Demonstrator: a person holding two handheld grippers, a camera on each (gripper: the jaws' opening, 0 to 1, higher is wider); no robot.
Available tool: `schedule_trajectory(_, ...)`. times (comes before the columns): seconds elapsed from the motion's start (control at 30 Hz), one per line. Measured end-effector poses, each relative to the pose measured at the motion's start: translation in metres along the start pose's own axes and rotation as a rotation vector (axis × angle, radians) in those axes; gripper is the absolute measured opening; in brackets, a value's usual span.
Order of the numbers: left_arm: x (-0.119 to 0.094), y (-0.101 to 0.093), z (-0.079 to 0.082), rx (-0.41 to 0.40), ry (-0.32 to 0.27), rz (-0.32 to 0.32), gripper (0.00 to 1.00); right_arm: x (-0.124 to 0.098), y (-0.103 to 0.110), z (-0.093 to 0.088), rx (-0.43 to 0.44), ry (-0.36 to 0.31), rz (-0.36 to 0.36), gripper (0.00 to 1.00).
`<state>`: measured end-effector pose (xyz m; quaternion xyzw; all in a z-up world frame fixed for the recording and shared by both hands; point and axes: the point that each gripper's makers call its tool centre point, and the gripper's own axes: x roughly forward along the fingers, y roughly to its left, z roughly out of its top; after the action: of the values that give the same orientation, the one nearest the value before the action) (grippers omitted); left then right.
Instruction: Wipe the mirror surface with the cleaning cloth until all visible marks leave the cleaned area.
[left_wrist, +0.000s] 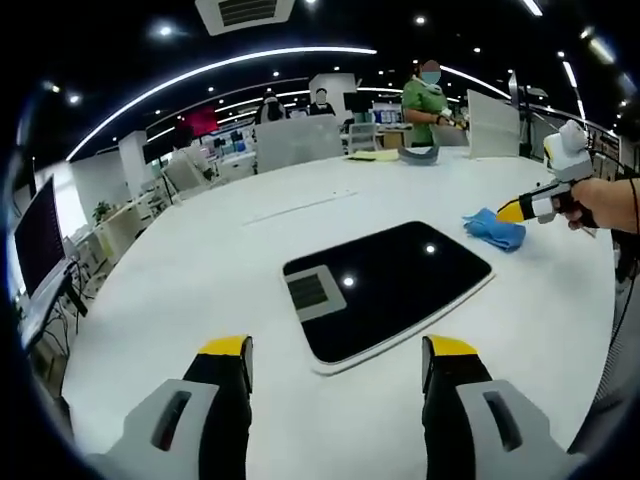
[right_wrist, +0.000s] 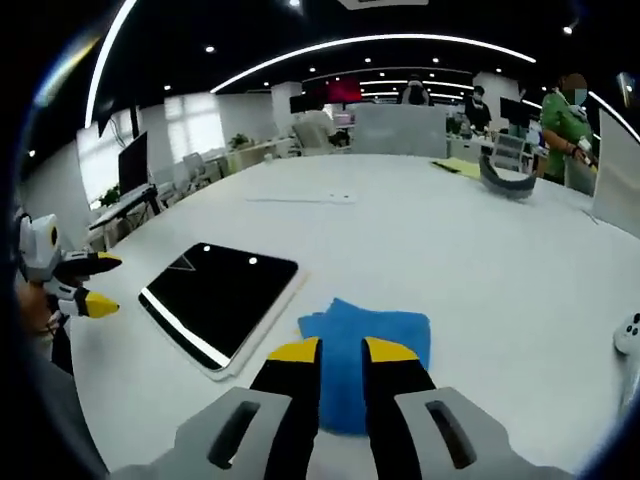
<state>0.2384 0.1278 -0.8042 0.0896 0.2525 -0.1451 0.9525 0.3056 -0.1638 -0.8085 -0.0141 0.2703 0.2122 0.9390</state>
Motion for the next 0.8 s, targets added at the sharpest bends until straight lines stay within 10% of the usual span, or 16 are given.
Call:
schedule_trajectory(0.37,-0.003,0.01,0.013,-0.069,-0.085,0.011,0.82,-0.025,0.001,0.02,0.018,-0.143,-0.013,0.48)
schedule_trajectory(0.8,-0.005,0.021,0.01,-0.095,-0.097,0.044,0.84,-0.034,0.014,0.013,0.004,-0.179,0.011,0.5)
